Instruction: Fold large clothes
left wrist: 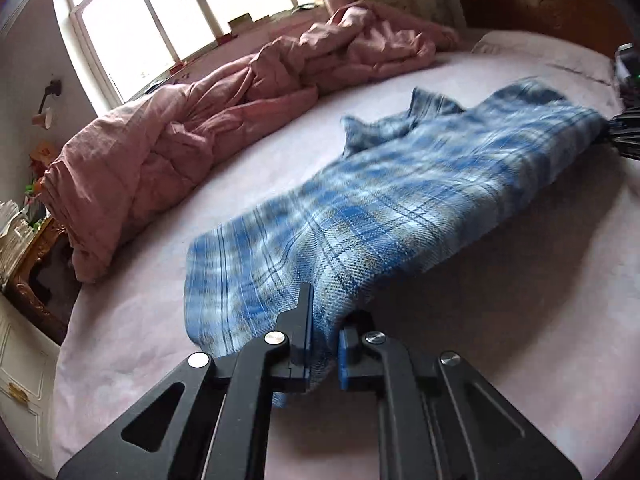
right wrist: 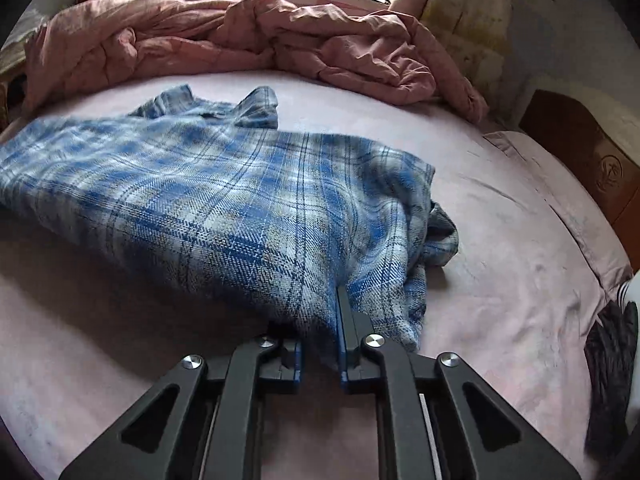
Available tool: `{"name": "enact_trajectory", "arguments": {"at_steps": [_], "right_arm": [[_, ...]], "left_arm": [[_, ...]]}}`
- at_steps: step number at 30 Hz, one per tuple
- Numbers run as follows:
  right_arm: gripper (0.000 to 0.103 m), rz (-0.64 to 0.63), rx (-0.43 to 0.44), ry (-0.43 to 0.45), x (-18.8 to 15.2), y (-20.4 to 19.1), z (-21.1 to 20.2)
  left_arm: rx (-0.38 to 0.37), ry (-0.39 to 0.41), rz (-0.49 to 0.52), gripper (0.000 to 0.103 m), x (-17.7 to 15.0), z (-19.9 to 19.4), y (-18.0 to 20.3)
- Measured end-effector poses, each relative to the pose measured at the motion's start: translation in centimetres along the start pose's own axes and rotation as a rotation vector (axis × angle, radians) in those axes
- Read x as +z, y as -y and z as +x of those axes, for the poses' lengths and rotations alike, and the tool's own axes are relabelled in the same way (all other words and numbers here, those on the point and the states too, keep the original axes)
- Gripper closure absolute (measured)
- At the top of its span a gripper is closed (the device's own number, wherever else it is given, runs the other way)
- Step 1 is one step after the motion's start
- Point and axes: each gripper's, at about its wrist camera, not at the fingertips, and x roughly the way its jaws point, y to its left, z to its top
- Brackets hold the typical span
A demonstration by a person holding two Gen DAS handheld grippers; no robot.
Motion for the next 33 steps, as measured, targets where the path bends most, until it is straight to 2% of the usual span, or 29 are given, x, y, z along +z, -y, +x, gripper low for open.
{"name": "enact_trajectory", "arguments": {"at_steps": [4,8,10,11,13,14,15,17,20,24,26,29,33], "right_arm": [[0.09,0.053,0.099,0.026,-3.0,0.9,-4.9],[0.089,0.077,0.207,0.11,-9.1,0.8,-9.8],[0.088,0.078,0.214,0.103,-11.3,0.4,-10.5],[0.087,0.064,0.182,0.106,-12.1,0.0,-10.9],[0.08,0.055,0.151,0.115,-12.7,-0.3,-11.5],[0.079,0.066,0.156,0.117,-12.9,-0.3,-11.9],[0.078,0.091,0.173,0.123,-13.2,-0.1,-12.4],[0.073,0.142,0.222,0.132,-13.8,0.5,-13.4],[0.069,0.213,0.258,0.165,-14.0,1.1,-14.7],[0.065,0.269,0.299,0.229,-12.4,0.5,-15.6],[0.065,0.272,0.293,0.218,-10.9,-0.5,-15.2],[0.065,0.288,0.294,0.19,-8.6,-2.2,-13.5],[0.065,0.306,0.313,0.119,-8.4,-3.8,-10.4]], "left_arm": [[-0.073,0.016,-0.055,0.093,-3.2,-4.4,0.2],[-0.142,0.022,-0.117,0.091,-5.8,-6.6,-0.3],[-0.16,0.034,-0.151,0.084,-6.0,-7.4,-0.6],[-0.168,0.055,-0.167,0.079,-6.0,-8.0,-0.7],[-0.167,0.099,-0.198,0.064,-6.1,-9.5,-0.7],[-0.185,0.12,-0.209,0.055,-6.2,-10.2,-0.8],[-0.207,0.14,-0.22,0.049,-6.3,-10.9,-0.8],[-0.237,0.173,-0.253,0.047,-6.5,-12.1,-0.9],[-0.27,0.197,-0.307,0.044,-6.3,-12.9,-1.2],[-0.233,0.169,-0.37,0.043,-4.7,-11.6,-0.1],[-0.253,0.132,-0.388,0.043,-3.6,-9.9,1.0],[-0.213,0.103,-0.348,0.043,-2.4,-7.9,3.3],[-0.208,0.074,-0.356,0.043,-3.3,-6.0,5.5]]}}
